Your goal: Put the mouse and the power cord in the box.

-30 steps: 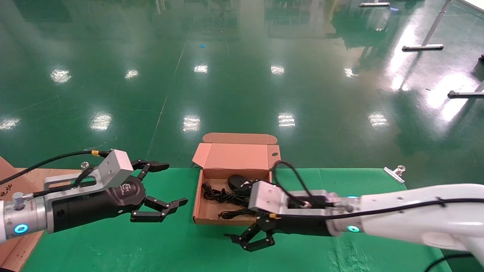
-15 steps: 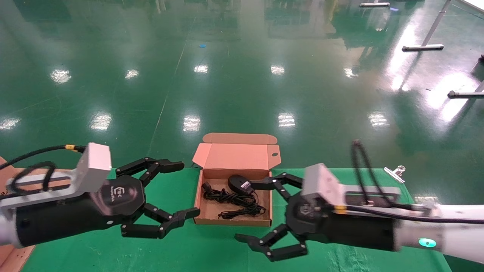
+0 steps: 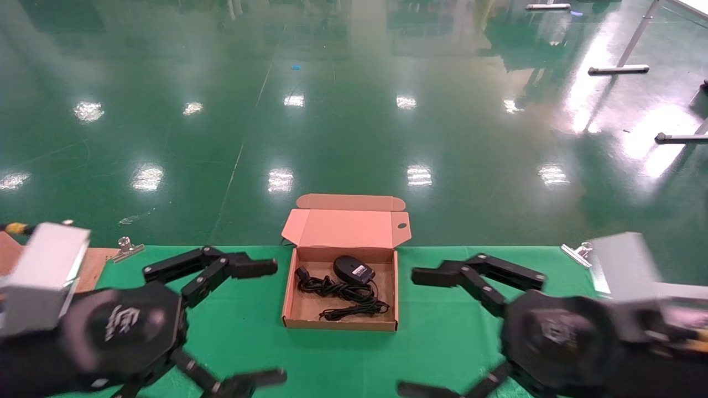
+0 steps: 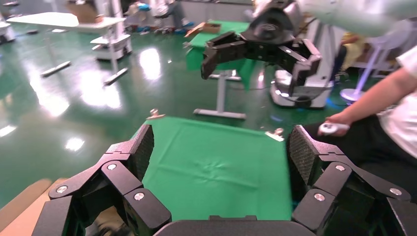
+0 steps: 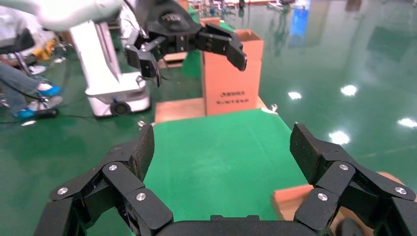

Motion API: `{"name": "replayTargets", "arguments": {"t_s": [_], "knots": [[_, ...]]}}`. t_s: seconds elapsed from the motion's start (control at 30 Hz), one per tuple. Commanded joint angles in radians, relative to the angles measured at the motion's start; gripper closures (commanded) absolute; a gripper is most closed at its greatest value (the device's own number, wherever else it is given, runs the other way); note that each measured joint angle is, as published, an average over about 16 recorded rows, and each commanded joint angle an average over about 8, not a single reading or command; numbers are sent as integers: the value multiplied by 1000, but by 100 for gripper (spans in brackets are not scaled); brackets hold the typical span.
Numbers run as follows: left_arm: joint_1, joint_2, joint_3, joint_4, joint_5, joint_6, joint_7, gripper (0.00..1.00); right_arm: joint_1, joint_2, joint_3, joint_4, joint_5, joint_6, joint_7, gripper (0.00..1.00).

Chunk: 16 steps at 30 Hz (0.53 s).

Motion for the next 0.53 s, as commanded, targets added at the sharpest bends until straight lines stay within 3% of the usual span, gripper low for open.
{"name": "replayTargets", "arguments": {"t_s": [0.03, 0.3, 0.53], "knots": [[11, -5, -25, -20, -10, 28, -14, 0, -19, 24, 36, 21, 22, -29, 18, 0], [33, -17, -78, -60, -33, 85, -39, 0, -57, 73, 111, 64, 69, -87, 46, 0], [30, -16, -69, -53, -32, 76, -35, 0, -52, 66, 99, 58, 62, -78, 42, 0]]}}
